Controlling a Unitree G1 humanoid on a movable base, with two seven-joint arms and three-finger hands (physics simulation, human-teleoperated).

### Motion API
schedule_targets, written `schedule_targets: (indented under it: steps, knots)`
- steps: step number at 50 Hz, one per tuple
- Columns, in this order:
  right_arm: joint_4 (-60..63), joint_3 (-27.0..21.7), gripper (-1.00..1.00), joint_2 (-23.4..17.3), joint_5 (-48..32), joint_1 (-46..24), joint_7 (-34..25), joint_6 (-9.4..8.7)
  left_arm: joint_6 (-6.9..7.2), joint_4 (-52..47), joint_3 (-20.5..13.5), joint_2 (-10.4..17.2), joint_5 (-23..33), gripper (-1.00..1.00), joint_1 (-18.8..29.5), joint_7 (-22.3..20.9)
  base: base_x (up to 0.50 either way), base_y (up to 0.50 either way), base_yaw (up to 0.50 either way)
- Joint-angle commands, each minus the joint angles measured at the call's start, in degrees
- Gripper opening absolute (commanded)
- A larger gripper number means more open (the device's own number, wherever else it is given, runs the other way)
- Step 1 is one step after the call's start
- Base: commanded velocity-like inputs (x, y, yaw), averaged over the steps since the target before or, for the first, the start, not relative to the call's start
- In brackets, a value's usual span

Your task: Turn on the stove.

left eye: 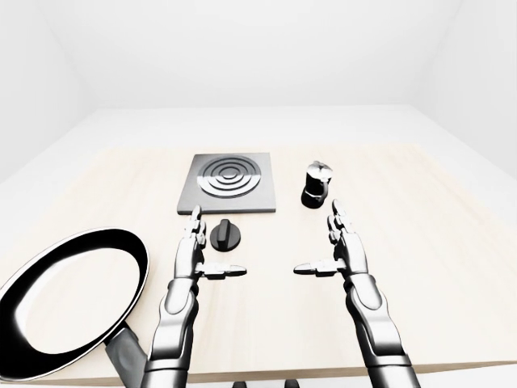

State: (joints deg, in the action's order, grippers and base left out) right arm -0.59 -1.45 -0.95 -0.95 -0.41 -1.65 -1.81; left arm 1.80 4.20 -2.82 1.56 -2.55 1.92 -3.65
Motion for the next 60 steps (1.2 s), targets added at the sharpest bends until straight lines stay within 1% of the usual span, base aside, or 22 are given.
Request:
schedule_targets:
  steps: [1, 4, 6, 8, 16, 18, 21, 23, 25, 29, 31, 33, 39, 41, 45, 46, 47, 51, 54, 56, 58, 60]
  knots:
    - [0.1, 0.1, 1.00, 0.0, -0.1, 0.1, 0.0, -0.06, 0.17, 1.0, -0.1, 0.2, -0.4, 1.00, 0.5, -0.7, 0.00, 0.00, 0.00]
    - [0.0, 0.1, 1.00, 0.0, -0.1, 0.2, -0.1, 0.16, 0.50, 1.3, -0.1, 0.3, -0.4, 1.00, 0.9, -1.0, 0.00, 0.00, 0.00]
    - [-0.3, 0.1, 1.00, 0.0, -0.1, 0.1, -0.1, 0.34, 0.35, 1.7, -0.2, 0.3, -0.5, 1.00, 0.9, -1.2, 0.00, 0.00, 0.00]
    - [0.0, 0.2, 1.00, 0.1, -0.1, 0.3, -0.1, 0.05, 0.76, 2.4, -0.4, 0.4, -0.9, 1.00, 1.4, -1.5, 0.00, 0.00, 0.00]
    - [0.2, 0.2, 1.00, 0.1, -0.1, 0.3, -0.2, -0.16, 1.04, 3.7, -0.4, 0.4, -1.5, 1.00, 1.9, -2.1, 0.00, 0.00, 0.00]
    - [0.0, 0.2, 1.00, 0.1, -0.1, 0.2, -0.1, -0.07, 1.54, 3.8, -0.4, 0.5, -1.7, 1.00, 2.2, -2.3, 0.00, 0.00, 0.00]
    - [0.4, 0.2, 1.00, 0.1, -0.1, 0.2, -0.1, -0.45, 1.63, 5.6, -0.5, 0.5, -2.5, 1.00, 2.7, -3.1, 0.00, 0.00, 0.00]
    - [0.3, 0.2, 1.00, 0.1, -0.1, 0.2, -0.2, -0.35, 2.56, 5.1, -0.5, 0.5, -2.6, 1.00, 2.9, -3.1, 0.00, 0.00, 0.00]
    - [-0.1, 0.2, 1.00, 0.1, -0.1, 0.1, -0.2, -0.11, 2.97, 4.5, -0.3, 0.5, -2.5, 1.00, 2.7, -3.1, 0.00, 0.00, 0.00]
    - [0.4, 0.2, 1.00, 0.1, -0.1, 0.2, -0.2, -0.54, 2.45, 6.4, -0.5, 0.6, -2.8, 1.00, 3.4, -3.6, 0.00, 0.00, 0.00]
    - [0.5, 0.2, 1.00, 0.1, -0.2, 0.2, -0.2, -0.63, 3.08, 6.5, -0.4, 0.6, -2.9, 1.00, 3.6, -3.7, 0.00, 0.00, 0.00]
    - [0.4, 0.2, 1.00, 0.1, -0.1, 0.2, -0.2, -0.57, 3.20, 7.5, -0.5, 0.7, -3.3, 1.00, 4.0, -4.0, 0.00, 0.00, 0.00]
    - [0.8, 0.3, 1.00, 0.1, -0.1, 0.3, -0.3, -0.93, 3.12, 9.1, -0.6, 0.9, -3.3, 1.00, 4.9, -4.1, 0.00, 0.00, 0.00]
    - [0.7, 0.2, 1.00, 0.1, 0.0, 0.2, -0.4, -0.94, 2.73, 9.5, -0.6, 0.9, -3.1, 1.00, 5.1, -4.0, 0.00, 0.00, 0.00]
    - [0.3, 0.2, 1.00, 0.1, -0.1, 0.1, -0.3, -0.64, 2.98, 9.4, -0.7, 1.0, -3.2, 1.00, 5.2, -3.9, 0.00, 0.00, 0.00]
    - [0.0, 0.2, 1.00, 0.1, 0.0, 0.0, -0.3, -0.45, 2.40, 9.8, -0.8, 1.0, -3.3, 1.00, 5.2, -3.9, 0.00, 0.00, 0.00]
    - [0.3, 0.2, 1.00, 0.1, 0.0, 0.0, -0.3, -0.71, 2.31, 9.9, -0.9, 1.0, -3.4, 1.00, 5.3, -4.0, 0.00, 0.00, 0.00]
    - [0.1, 0.2, 1.00, 0.1, 0.0, 0.0, -0.3, -0.54, 2.84, 9.1, -1.0, 1.1, -3.6, 1.00, 5.3, -3.9, 0.00, 0.00, 0.00]
    - [0.0, 0.2, 1.00, 0.1, 0.0, 0.1, -0.3, -0.35, 2.73, 9.1, -0.9, 1.1, -3.6, 1.00, 5.3, -3.9, 0.00, 0.00, 0.00]
    - [0.3, 0.2, 1.00, 0.1, -0.1, 0.2, -0.3, -0.51, 2.20, 9.6, -1.0, 1.1, -3.5, 1.00, 5.4, -3.8, 0.00, 0.00, 0.00]
    - [-0.3, 0.2, 1.00, 0.1, 0.0, 0.2, -0.4, 0.00, 2.53, 9.3, -1.0, 1.2, -3.4, 1.00, 5.5, -3.6, 0.00, 0.00, 0.00]
    - [-0.4, 0.2, 1.00, 0.1, 0.0, 0.2, -0.4, 0.08, 2.35, 9.6, -1.1, 1.2, -3.3, 1.00, 5.6, -3.4, 0.00, 0.00, 0.00]
